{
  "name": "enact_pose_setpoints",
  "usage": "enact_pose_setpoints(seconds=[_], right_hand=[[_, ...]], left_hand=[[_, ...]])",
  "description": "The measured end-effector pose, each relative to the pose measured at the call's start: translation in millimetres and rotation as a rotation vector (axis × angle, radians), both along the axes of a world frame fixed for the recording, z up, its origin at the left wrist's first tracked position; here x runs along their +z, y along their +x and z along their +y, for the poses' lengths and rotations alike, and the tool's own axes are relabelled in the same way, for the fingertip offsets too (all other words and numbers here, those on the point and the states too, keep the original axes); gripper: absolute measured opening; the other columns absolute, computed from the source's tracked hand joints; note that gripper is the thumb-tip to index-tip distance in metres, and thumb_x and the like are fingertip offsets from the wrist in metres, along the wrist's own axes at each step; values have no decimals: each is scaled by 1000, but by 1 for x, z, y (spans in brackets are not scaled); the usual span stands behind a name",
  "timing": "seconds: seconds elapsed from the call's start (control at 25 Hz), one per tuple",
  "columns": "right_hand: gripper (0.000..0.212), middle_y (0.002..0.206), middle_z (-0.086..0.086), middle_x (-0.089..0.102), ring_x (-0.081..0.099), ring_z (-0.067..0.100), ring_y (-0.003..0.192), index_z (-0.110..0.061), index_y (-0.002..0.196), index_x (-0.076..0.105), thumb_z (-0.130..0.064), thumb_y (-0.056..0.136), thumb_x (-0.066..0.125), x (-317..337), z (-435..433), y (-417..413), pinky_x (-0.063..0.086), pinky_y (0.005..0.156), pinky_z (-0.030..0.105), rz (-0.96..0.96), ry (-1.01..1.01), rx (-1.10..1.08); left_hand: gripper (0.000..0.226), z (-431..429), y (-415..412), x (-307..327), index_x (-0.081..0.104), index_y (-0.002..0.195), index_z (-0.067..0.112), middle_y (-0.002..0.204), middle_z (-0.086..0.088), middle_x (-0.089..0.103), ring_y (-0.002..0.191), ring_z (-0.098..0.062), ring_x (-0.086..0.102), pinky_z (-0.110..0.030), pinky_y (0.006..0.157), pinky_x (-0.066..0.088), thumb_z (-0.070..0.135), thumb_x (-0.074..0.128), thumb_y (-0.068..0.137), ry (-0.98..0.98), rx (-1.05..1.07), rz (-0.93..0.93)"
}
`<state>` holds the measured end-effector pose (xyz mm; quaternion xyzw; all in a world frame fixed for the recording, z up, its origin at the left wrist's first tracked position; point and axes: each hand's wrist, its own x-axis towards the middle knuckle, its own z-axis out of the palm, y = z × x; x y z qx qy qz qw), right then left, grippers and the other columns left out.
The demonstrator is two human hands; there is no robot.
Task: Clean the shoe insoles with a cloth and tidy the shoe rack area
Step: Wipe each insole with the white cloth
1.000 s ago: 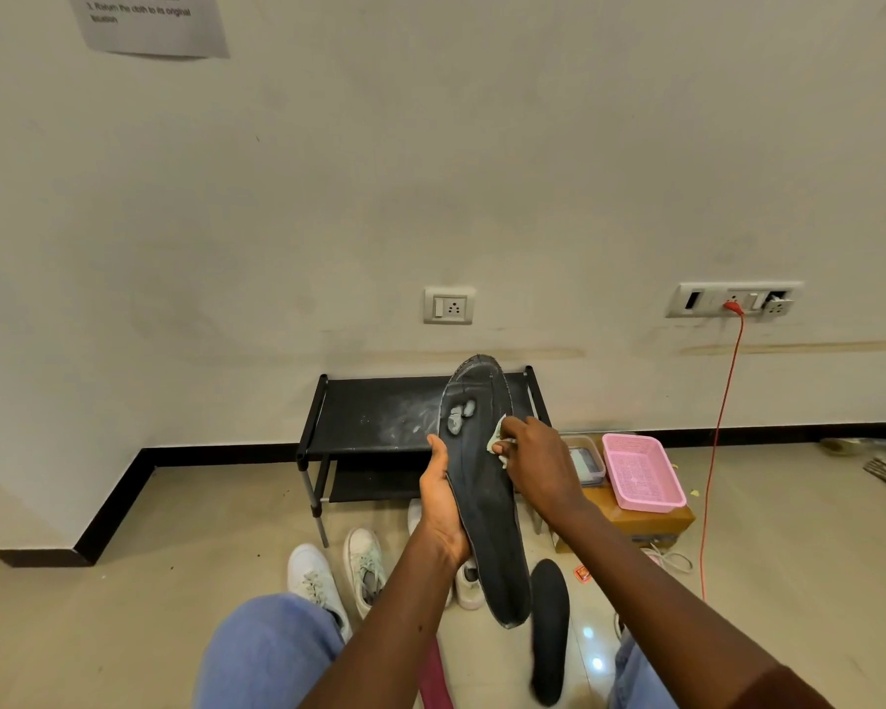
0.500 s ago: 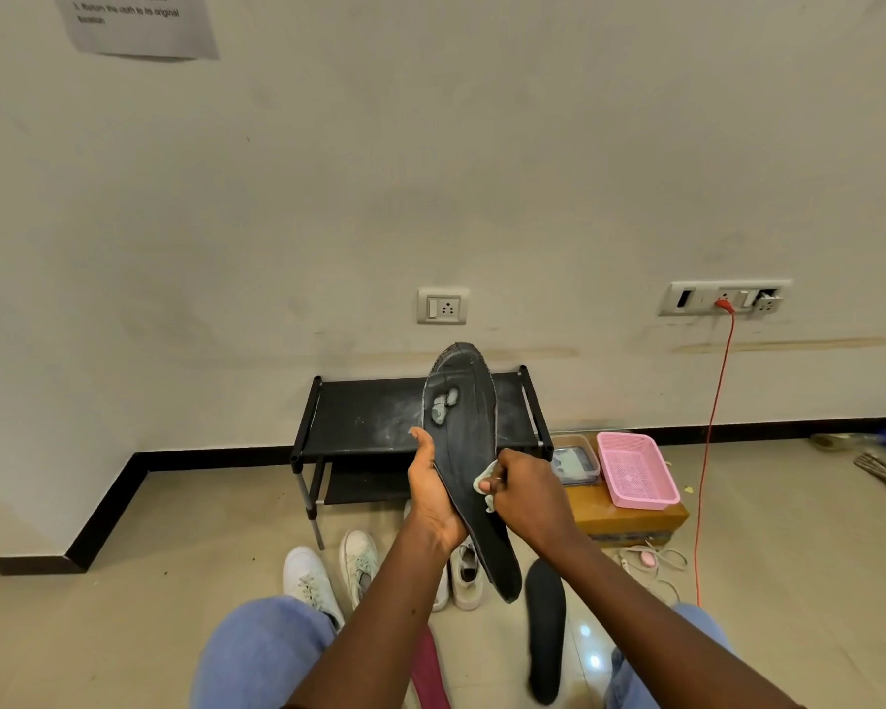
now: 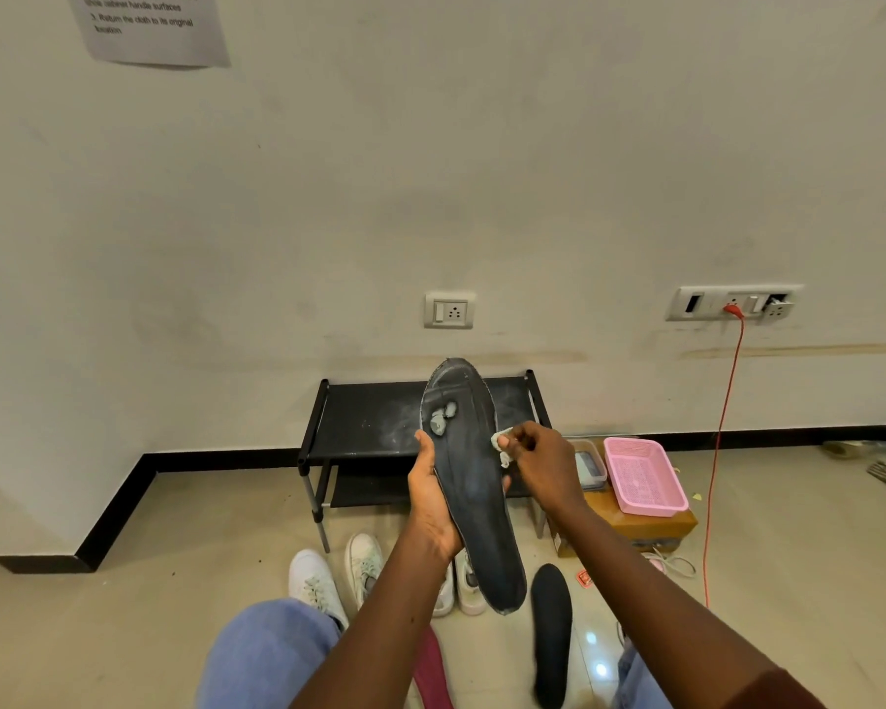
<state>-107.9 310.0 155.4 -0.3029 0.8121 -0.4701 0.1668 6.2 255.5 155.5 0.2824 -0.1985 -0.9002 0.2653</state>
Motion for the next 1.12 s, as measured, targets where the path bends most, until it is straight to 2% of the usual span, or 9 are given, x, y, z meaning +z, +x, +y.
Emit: enact_pose_setpoints(seconds=[0.08, 0.16, 0.28, 0.4, 0.48, 0.64, 0.72, 0.92, 1.12], right_hand=[[9, 85, 12, 66, 62, 22, 76, -9, 86, 64, -14, 90, 57, -1, 5, -2, 57, 72, 37, -364, -179, -19], [12, 88, 13, 65, 62, 21, 79, -7, 89, 63, -6, 92, 52, -1, 10, -2, 57, 63, 26, -666, -342, -16], [16, 91, 12, 62, 59, 21, 82, -3, 92, 61, 3, 92, 46, 0, 12, -2, 55, 54, 20, -888, -453, -37], [19, 89, 17, 61, 59, 23, 82, 3, 90, 59, 10, 90, 41, 5, 12, -3, 57, 57, 22, -1025, -498, -33], [18, 86, 17, 61, 59, 23, 80, 3, 88, 59, 12, 85, 44, 8, 13, -4, 57, 58, 24, -1006, -486, 6], [14, 82, 9, 64, 61, 17, 73, -7, 86, 61, 5, 84, 54, 12, 15, -5, 52, 61, 26, -776, -348, 101], [12, 82, 8, 64, 60, 16, 73, -10, 89, 62, 0, 85, 56, 11, 14, -4, 49, 59, 25, -672, -303, 134], [16, 81, 10, 62, 59, 20, 74, -8, 81, 58, 3, 88, 49, 15, 13, -3, 49, 62, 30, -623, -316, 113], [18, 85, 12, 62, 60, 21, 77, -9, 84, 57, 2, 92, 45, 19, 13, -4, 51, 62, 31, -605, -247, 95]], left_hand=[[57, -5, 3, -2, 64, 109, 7, 96, -18, 71, 94, -33, 63, -50, 87, 48, 55, 39, 92, 12, -42, -19], [45, -9, 5, -8, 62, 115, 2, 97, -20, 70, 89, -32, 65, -49, 85, 51, 39, 49, 93, -29, -88, -117], [38, -8, 3, -10, 54, 124, -1, 96, -20, 68, 80, -32, 67, -41, 72, 55, 13, 53, 89, -138, -103, -298], [75, -10, 0, -7, 24, 147, 29, 123, -2, 51, 101, -23, 60, -33, 69, 56, -7, 52, 88, -451, -28, -390], [85, -11, -1, -4, 17, 148, 39, 130, 6, 38, 116, -19, 51, -27, 77, 55, -10, 52, 88, -642, -45, -415], [14, -12, -6, -11, 71, 99, 20, 110, -5, 67, 107, -23, 61, -40, 96, 49, 25, 64, 88, -740, -120, -468], [49, -11, -8, -13, 69, 79, 5, 85, -13, 67, 83, -28, 61, -37, 81, 49, 54, 72, 73, -717, -157, -487], [5, -7, -9, -2, 74, 84, 10, 89, -11, 73, 85, -19, 68, -29, 82, 52, 13, 72, 80, -753, -166, -443], [3, -9, -6, -4, 73, 77, 8, 84, -11, 73, 79, -19, 66, -31, 79, 52, 11, 73, 79, -678, -191, -437]])
